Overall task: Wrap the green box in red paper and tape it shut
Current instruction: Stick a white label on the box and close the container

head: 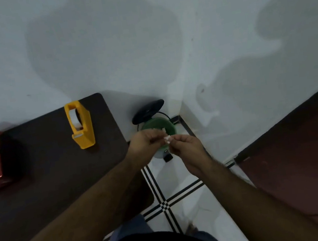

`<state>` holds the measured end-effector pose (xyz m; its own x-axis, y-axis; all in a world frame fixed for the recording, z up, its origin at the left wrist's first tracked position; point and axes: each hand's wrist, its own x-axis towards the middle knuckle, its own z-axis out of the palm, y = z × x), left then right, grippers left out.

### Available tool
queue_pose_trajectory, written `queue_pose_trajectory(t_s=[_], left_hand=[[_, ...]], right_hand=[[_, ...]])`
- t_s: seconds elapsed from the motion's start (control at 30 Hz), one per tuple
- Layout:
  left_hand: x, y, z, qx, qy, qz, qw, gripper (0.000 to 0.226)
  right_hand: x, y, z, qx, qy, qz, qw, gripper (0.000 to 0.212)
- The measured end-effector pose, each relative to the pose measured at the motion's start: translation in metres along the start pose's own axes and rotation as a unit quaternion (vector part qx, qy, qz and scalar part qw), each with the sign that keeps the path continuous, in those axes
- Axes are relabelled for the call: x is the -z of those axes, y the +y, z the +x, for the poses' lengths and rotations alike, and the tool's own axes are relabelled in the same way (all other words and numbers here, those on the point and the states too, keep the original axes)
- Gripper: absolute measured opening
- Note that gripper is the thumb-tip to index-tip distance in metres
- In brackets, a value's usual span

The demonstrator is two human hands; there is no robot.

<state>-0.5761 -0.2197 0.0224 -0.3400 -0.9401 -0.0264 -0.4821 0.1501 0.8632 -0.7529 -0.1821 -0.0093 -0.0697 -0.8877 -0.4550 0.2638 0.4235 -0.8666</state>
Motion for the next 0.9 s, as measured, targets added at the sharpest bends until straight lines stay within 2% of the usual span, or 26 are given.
queue_pose_trajectory(t_s=[0.1,0.2,0.3,0.43,0.53,0.6,0.77,0.9], left_hand=[[-0.033,-0.002,0.022,0.016,0.02,0.035,0.999,0.012],[-0.06,-0.028,0.059,0.085,0.062,0.01,0.994,0.013],[-0.082,-0.064,0.102,0.187,0.089,-0.014,0.978,0.017],[-0.108,-0.126,0.166,0.276,0.146,-0.029,0.95,0.012],[-0.133,-0.193,0.199,0.353,0.168,-0.04,0.92,0.017],[-0.149,-0.231,0.219,0.387,0.186,-0.05,0.902,0.022],[-0.182,-0.314,0.245,0.409,0.192,-0.027,0.892,0.027],[-0.2,-0.363,0.26,0.433,0.189,-0.054,0.88,0.029]], right_hand=[[0.028,-0.005,0.032,-0.053,-0.012,0.014,0.998,0.01],[0.045,-0.008,0.079,-0.096,-0.04,-0.001,0.995,0.018],[0.053,-0.001,0.133,-0.108,-0.048,-0.072,0.99,0.017],[0.059,0.033,0.22,-0.096,-0.02,-0.194,0.976,0.014],[0.069,0.072,0.282,-0.081,-0.038,-0.373,0.923,0.019],[0.075,0.099,0.328,-0.069,-0.065,-0.455,0.886,0.025],[0.081,0.163,0.404,-0.07,-0.119,-0.553,0.822,0.031],[0.08,0.193,0.442,-0.081,-0.107,-0.567,0.813,0.035]])
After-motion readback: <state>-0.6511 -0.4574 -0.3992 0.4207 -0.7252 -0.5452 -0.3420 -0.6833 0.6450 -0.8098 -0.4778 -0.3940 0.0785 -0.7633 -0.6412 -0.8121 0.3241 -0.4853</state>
